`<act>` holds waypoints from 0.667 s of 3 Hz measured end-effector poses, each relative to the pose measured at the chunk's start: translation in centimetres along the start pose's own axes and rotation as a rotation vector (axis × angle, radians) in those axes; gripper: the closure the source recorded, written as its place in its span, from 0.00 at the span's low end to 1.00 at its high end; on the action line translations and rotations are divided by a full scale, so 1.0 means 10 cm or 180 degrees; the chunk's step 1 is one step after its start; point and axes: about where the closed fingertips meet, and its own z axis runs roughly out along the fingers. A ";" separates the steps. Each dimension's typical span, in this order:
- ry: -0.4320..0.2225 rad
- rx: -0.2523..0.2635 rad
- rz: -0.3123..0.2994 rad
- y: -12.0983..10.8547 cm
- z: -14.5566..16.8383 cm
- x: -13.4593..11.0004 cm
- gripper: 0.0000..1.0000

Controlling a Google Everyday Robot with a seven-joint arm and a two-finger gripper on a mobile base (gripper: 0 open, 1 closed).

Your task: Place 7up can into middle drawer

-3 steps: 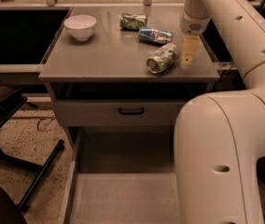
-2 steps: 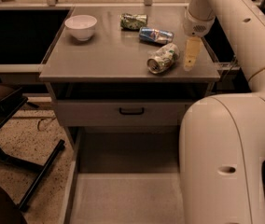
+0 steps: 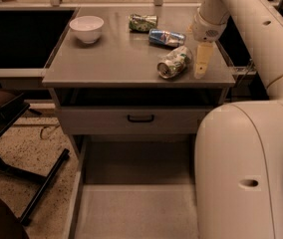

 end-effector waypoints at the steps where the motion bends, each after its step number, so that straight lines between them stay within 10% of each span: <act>1: -0.0068 -0.0023 -0.0096 0.02 0.01 -0.06 0.00; 2: -0.0131 -0.0026 -0.0200 0.04 0.00 -0.15 0.00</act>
Offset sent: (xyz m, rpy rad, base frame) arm -0.0209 0.0199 0.0086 0.0261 0.0172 0.1186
